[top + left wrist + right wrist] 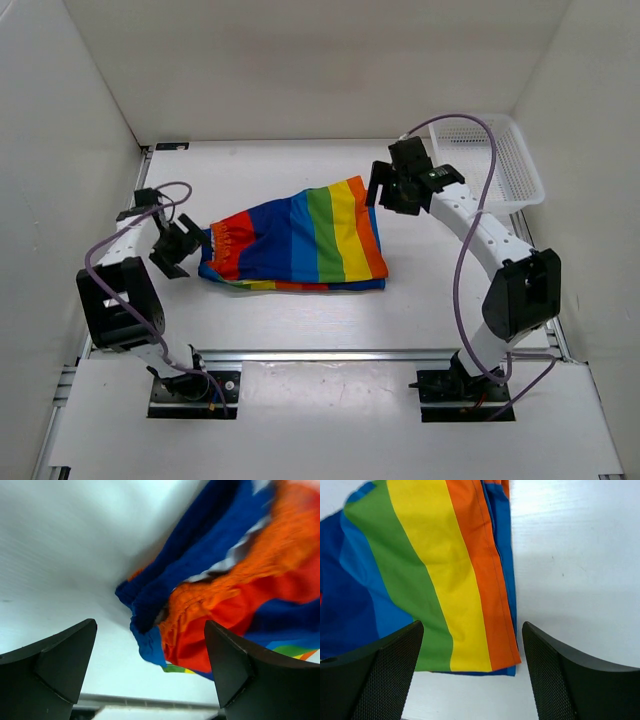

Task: Fold and stack the shorts
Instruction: Fold the shorts

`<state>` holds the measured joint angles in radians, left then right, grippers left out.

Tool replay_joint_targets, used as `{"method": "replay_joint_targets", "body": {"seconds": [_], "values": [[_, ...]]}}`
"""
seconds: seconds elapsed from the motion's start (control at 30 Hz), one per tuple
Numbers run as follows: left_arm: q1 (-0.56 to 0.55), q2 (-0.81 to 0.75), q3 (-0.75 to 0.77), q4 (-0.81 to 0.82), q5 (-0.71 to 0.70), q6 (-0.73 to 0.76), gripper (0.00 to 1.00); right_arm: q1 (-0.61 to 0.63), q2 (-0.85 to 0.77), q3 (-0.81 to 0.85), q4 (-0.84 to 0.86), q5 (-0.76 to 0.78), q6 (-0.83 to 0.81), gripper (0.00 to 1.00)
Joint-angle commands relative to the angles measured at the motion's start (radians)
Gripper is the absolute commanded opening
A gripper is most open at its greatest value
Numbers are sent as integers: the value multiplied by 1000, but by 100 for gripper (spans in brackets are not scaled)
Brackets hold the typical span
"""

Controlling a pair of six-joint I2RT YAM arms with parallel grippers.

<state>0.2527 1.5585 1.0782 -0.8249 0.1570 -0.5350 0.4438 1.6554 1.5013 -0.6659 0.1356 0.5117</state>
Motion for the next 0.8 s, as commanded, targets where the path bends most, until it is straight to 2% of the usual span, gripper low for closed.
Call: {"method": "replay_joint_targets", "body": {"seconds": [0.0, 0.2, 0.27, 0.37, 0.4, 0.53, 0.57, 0.63, 0.67, 0.77], "values": [[-9, 31, -58, 76, 125, 7, 100, 1, -66, -52, -17, 7, -19, 84], [-9, 72, -106, 168, 162, -17, 100, 1, -138, -105, -26, 7, -30, 85], [-9, 110, -97, 178, 162, -26, 97, 10, -150, -119, -26, -2, -30, 85], [-9, 167, -72, 188, 153, -36, 87, 10, -161, -145, -26, -11, -30, 85], [-9, 182, -63, 188, 153, -36, 83, 19, -170, -145, -26, -11, -30, 85], [-18, 215, -23, 188, 139, -45, 53, 19, -180, -182, -26, -11, -30, 85], [-18, 215, -9, 188, 128, -45, 35, 19, -180, -194, -26, -11, -30, 85], [-18, 186, 12, 176, 87, -45, 15, 19, -192, -205, -26, -11, -30, 85], [-18, 170, 25, 159, 61, -45, 10, 19, -192, -205, -26, -11, -30, 85], [-18, 98, 110, 61, -81, -36, 10, 19, -201, -223, -26, -24, -39, 85]]}}
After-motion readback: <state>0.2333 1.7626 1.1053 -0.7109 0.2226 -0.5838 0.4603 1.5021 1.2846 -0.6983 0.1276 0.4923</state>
